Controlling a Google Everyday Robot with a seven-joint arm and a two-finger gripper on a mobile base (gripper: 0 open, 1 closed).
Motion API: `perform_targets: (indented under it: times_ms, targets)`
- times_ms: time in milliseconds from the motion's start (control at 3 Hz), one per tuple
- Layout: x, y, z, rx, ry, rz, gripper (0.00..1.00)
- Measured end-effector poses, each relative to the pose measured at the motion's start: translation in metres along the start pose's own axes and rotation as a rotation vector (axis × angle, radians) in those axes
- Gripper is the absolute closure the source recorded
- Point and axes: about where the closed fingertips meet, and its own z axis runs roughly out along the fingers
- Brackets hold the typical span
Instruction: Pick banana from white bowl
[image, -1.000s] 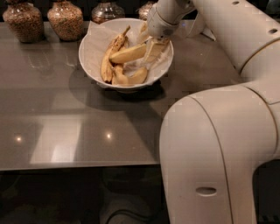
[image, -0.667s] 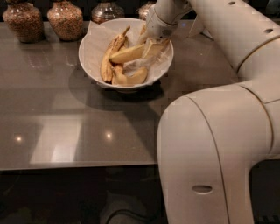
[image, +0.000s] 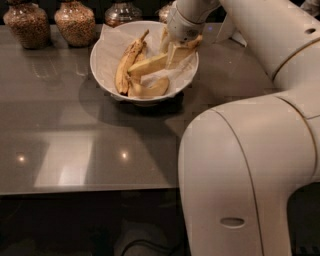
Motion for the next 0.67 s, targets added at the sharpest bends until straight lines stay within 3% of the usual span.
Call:
perform_targets:
  times_ms: [667]
  targets:
    - [-0.011, 0.011, -0.045, 0.042, -0.050, 0.015, 1.00]
